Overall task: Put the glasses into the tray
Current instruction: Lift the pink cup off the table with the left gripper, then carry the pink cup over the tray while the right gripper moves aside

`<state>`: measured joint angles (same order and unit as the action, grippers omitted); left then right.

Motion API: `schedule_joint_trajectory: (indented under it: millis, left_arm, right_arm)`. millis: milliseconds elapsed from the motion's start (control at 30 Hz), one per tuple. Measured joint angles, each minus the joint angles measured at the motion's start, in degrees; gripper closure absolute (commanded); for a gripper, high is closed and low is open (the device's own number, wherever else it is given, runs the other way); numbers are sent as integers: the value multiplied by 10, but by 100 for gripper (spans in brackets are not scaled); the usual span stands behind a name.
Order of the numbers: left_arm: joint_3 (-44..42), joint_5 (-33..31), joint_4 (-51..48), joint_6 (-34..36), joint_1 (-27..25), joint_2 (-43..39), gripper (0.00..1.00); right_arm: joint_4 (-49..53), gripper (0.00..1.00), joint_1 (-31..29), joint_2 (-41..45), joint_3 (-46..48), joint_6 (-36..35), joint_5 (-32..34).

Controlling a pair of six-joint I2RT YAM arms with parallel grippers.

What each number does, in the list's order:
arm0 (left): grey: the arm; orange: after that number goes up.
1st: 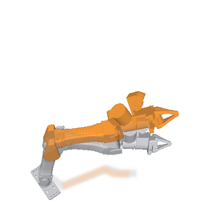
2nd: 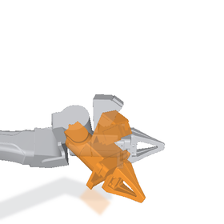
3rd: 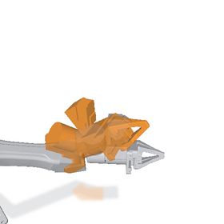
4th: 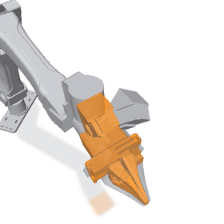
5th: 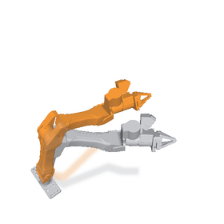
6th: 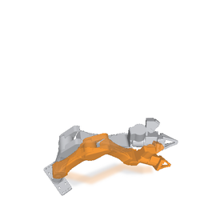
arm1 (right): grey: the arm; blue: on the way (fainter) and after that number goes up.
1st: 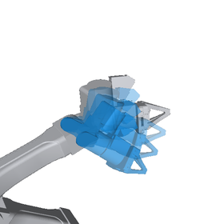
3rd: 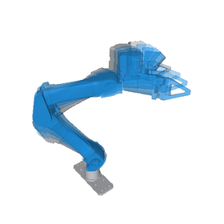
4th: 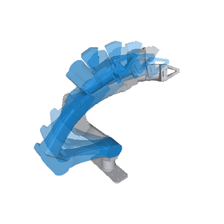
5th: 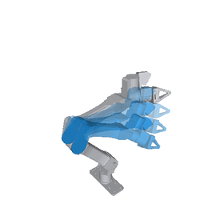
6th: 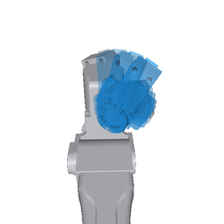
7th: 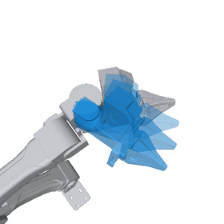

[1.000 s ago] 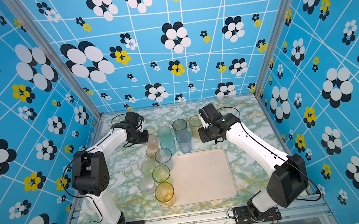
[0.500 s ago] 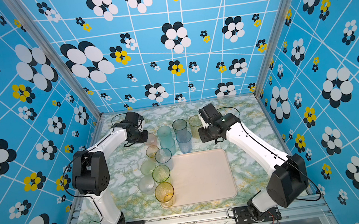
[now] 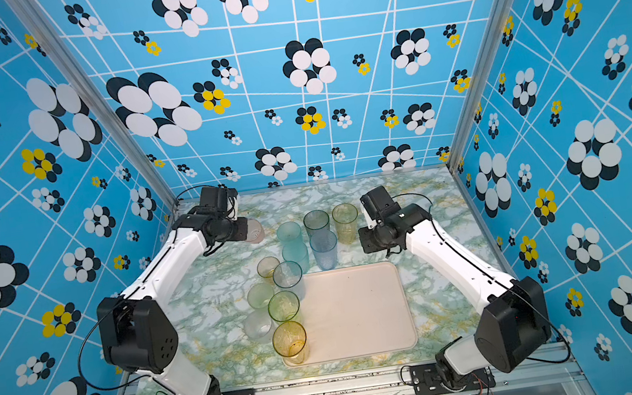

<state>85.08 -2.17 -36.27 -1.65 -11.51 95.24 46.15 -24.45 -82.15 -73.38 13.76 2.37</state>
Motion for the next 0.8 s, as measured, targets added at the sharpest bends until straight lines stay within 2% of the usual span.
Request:
schedule_joint_trajectory:
  millis: [200,400,600,800]
  left_arm:
    - [50,-4,-24,3,-16,-78,96]
    - [114,-14,-57,20,-112,-126,96]
    - [170,7,-88,34,-201,-116,96]
    - [217,43,-110,47,-291,-49,96]
  right_arm:
    - [-6,60,51,52,32,9,1]
    - [-7,61,93,83,41,15,3]
    - [-6,61,129,89,42,17,14]
    - [-5,60,158,100,42,17,25]
